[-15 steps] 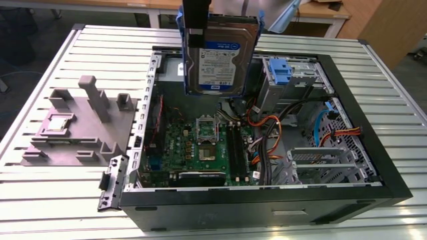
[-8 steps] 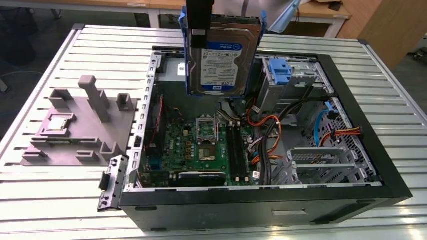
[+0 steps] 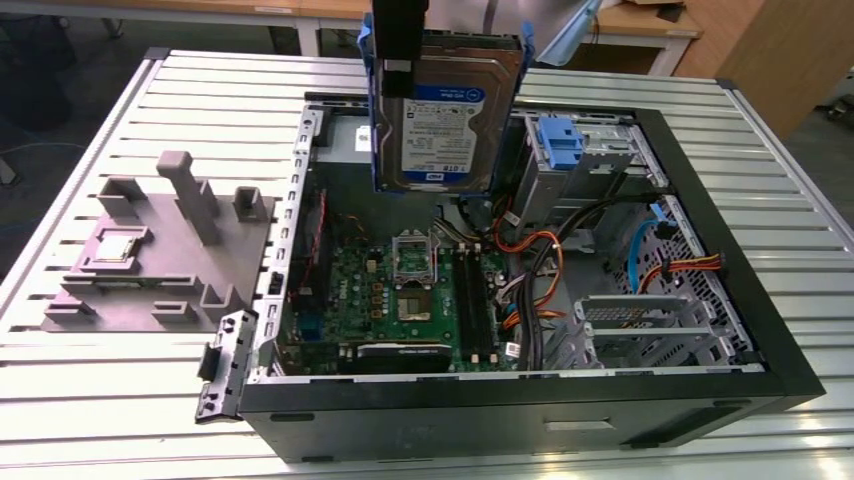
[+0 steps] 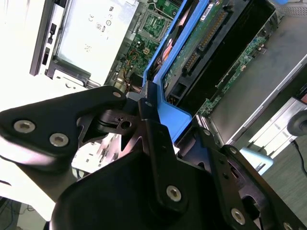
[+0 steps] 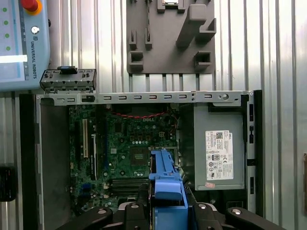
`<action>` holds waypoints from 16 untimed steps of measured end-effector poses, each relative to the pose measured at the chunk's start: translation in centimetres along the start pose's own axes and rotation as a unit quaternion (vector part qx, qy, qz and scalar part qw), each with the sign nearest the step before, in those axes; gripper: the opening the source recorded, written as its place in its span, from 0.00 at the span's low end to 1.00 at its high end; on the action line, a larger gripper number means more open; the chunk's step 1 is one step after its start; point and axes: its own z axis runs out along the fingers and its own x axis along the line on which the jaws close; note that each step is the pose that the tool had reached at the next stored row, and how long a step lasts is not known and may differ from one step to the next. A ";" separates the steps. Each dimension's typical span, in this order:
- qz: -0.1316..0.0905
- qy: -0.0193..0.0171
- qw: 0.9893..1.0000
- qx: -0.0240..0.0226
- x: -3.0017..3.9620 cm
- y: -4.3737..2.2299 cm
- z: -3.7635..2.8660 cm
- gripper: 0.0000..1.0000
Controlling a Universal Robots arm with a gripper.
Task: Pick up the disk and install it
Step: 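Insert the disk into the insertion slot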
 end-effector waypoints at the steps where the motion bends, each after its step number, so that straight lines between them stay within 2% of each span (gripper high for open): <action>1: 0.000 0.000 1.000 0.000 0.06 0.00 0.00 0.37; 5: 0.000 0.000 1.000 0.000 0.56 -0.02 -0.02 0.37; 13: 0.000 0.000 1.000 0.000 2.23 -0.11 -0.06 0.37; 16: 0.000 0.000 1.000 0.000 2.32 -0.65 -0.06 0.37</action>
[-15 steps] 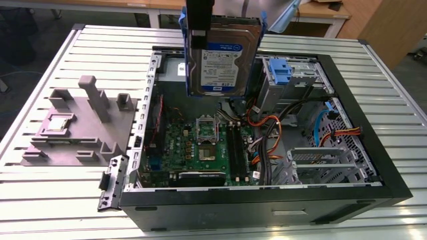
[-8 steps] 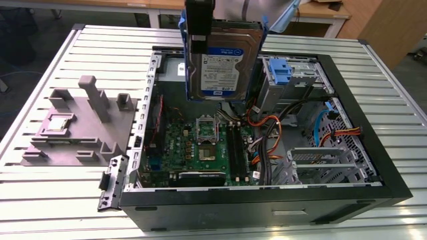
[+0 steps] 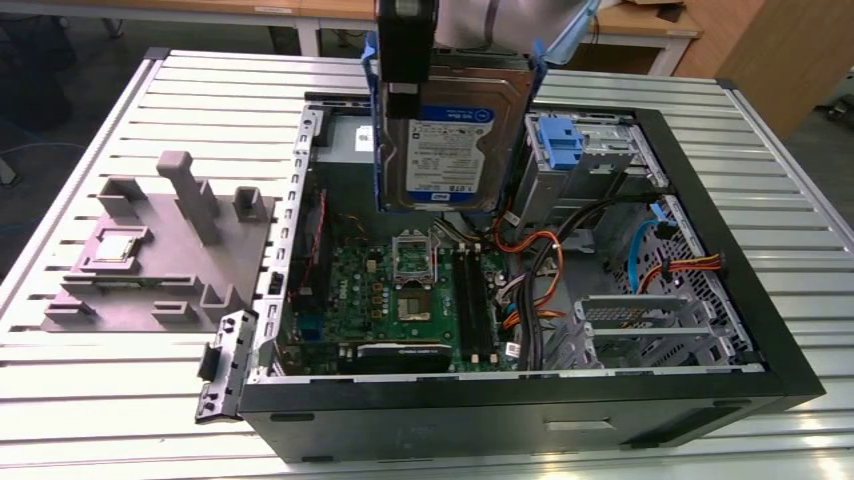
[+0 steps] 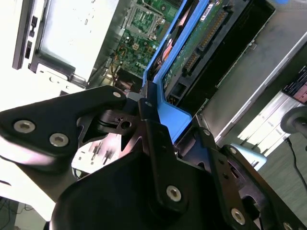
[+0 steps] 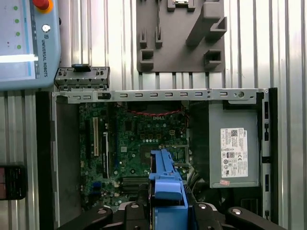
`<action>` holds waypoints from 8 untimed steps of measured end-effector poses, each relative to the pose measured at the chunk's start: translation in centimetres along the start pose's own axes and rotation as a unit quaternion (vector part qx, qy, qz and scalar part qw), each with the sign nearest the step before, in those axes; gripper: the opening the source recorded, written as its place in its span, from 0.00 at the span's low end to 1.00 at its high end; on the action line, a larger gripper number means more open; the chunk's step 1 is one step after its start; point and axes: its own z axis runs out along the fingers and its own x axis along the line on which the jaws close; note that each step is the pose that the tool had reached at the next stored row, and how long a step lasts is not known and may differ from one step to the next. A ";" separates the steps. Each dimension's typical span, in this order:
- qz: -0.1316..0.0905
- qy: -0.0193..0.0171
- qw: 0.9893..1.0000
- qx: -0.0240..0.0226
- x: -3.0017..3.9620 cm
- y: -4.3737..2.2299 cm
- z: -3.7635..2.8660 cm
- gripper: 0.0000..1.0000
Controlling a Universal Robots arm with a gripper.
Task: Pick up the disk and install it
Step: 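Insert the disk into the insertion slot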
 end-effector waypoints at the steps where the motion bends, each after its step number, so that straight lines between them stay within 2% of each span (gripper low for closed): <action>1: 0.000 0.000 1.000 0.000 0.00 -0.41 0.01 0.37; 8: 0.000 0.000 1.000 0.000 -0.12 -3.53 0.02 0.37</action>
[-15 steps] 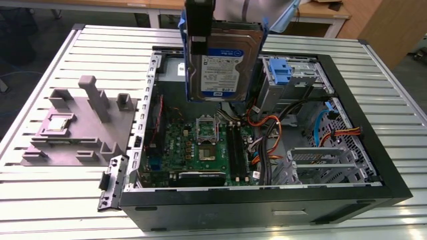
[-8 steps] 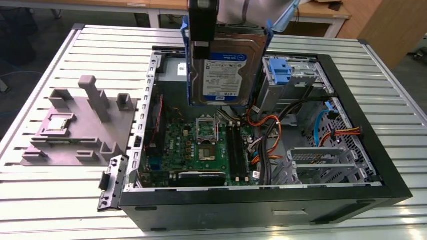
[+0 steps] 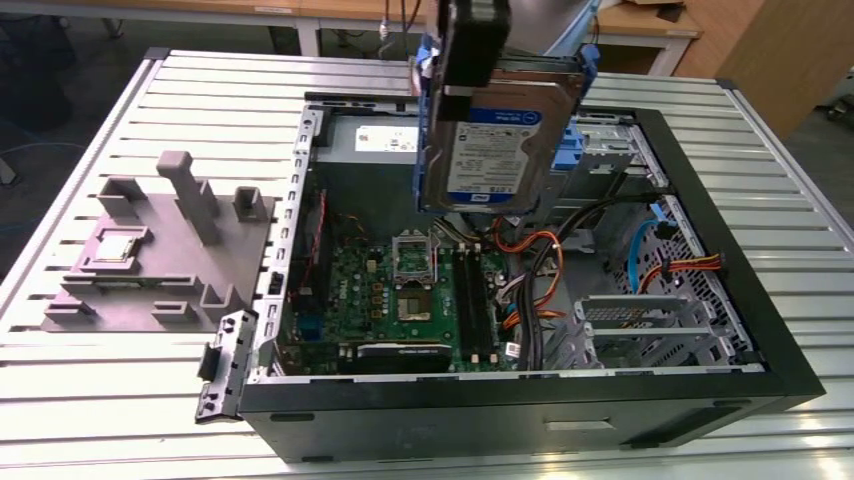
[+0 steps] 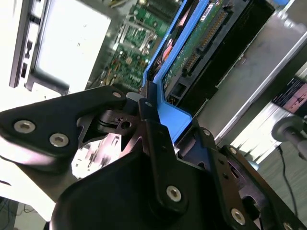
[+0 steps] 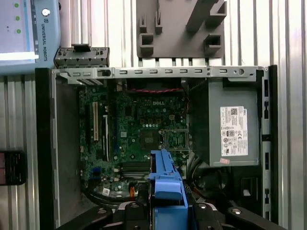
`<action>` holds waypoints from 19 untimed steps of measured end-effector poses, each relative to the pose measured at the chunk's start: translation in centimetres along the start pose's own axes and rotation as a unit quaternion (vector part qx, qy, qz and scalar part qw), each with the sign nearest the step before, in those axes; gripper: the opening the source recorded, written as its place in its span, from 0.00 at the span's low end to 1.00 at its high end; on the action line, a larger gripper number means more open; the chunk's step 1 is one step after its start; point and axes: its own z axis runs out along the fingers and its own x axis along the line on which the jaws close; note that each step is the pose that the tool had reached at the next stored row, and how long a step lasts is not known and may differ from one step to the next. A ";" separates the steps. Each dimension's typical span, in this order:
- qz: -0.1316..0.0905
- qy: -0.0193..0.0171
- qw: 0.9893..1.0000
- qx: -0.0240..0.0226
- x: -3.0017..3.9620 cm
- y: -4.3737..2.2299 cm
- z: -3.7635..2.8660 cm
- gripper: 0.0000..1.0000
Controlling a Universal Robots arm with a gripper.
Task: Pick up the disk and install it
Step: 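Insert the disk into the insertion slot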
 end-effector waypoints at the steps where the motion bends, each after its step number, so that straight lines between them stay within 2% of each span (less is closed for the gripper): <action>1: 0.000 0.000 1.000 0.000 -0.01 -0.31 0.00 0.37; 4: 0.000 0.000 1.000 0.000 0.15 -0.54 0.02 0.37; 13: 0.000 0.000 1.000 0.000 2.03 -0.96 0.03 0.37; 16: 0.000 0.000 1.000 0.000 2.35 -1.82 0.09 0.37; 19: 0.000 0.000 1.000 0.000 2.45 -2.99 0.16 0.37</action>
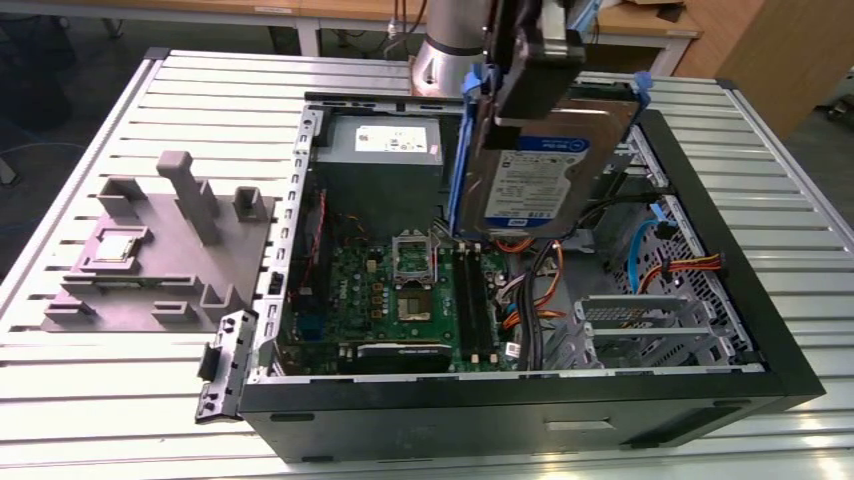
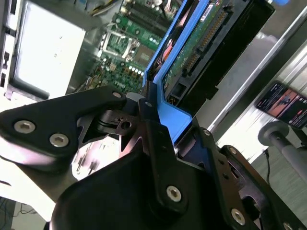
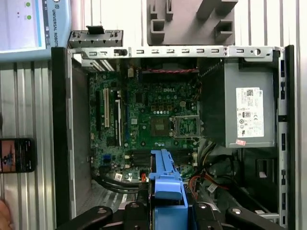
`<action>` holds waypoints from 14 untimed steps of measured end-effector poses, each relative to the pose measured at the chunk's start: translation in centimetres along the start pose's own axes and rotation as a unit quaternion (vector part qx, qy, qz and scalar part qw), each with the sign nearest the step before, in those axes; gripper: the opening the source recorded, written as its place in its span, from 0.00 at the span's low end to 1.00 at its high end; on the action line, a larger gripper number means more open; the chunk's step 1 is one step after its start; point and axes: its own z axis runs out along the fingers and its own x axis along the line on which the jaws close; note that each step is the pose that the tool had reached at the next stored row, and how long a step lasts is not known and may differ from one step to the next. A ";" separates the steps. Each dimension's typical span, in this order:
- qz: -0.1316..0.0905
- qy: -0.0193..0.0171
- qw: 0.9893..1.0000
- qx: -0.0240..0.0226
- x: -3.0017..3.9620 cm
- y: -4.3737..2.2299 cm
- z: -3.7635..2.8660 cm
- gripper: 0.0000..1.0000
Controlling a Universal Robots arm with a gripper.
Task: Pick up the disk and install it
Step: 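Insert the disk into the insertion slot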
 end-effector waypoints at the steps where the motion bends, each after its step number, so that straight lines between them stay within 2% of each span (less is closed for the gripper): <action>1: 0.000 0.000 1.000 0.000 0.03 -0.38 0.02 0.37; 3: 0.000 0.000 1.000 0.000 0.13 -0.94 0.07 0.37; 5: 0.000 0.000 1.000 0.000 0.36 -1.13 0.09 0.37; 11: 0.000 0.000 1.000 0.000 2.01 -1.27 0.08 0.37; 14: 0.000 0.000 1.000 0.000 2.67 -1.56 0.11 0.37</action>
